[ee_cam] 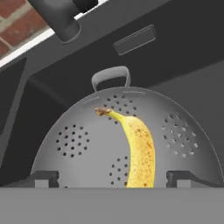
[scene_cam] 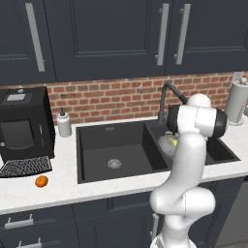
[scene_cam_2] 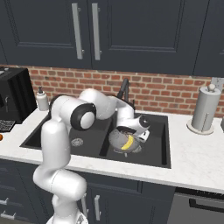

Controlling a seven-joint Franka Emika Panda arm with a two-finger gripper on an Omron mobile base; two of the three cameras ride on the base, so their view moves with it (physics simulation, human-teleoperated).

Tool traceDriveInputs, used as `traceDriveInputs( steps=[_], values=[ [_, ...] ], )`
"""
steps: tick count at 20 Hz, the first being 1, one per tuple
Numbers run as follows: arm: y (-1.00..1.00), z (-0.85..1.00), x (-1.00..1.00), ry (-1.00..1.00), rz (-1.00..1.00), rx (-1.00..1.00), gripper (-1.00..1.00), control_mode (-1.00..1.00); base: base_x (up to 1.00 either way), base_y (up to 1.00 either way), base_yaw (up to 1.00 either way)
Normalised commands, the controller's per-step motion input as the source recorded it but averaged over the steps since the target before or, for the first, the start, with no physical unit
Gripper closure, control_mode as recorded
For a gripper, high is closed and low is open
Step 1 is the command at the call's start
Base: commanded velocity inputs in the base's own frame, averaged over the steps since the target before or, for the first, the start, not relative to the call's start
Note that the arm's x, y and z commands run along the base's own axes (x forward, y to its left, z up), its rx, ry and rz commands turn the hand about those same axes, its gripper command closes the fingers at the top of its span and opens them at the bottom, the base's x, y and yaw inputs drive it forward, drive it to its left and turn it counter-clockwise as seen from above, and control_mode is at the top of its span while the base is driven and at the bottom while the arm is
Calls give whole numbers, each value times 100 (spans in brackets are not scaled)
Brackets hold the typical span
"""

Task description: Put the colander in the sink, put the tangerine, banana in the colander, and turn on the sink faucet and pour water over the colander.

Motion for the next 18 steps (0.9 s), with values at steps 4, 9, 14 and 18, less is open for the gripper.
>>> traceDriveInputs(
  steps=[4,9,14,18],
  values=[
    [-9,73,-25,0,-8,-3,-100,-100,0,0,0],
    [-10,47,-69,-1,-6,-7,-100,-100,0,0,0],
    [-7,65,-91,-2,-5,-3,-100,-100,0,0,0],
    [-3,80,-75,0,-2,0,-100,-100,0,0,0]
  ],
)
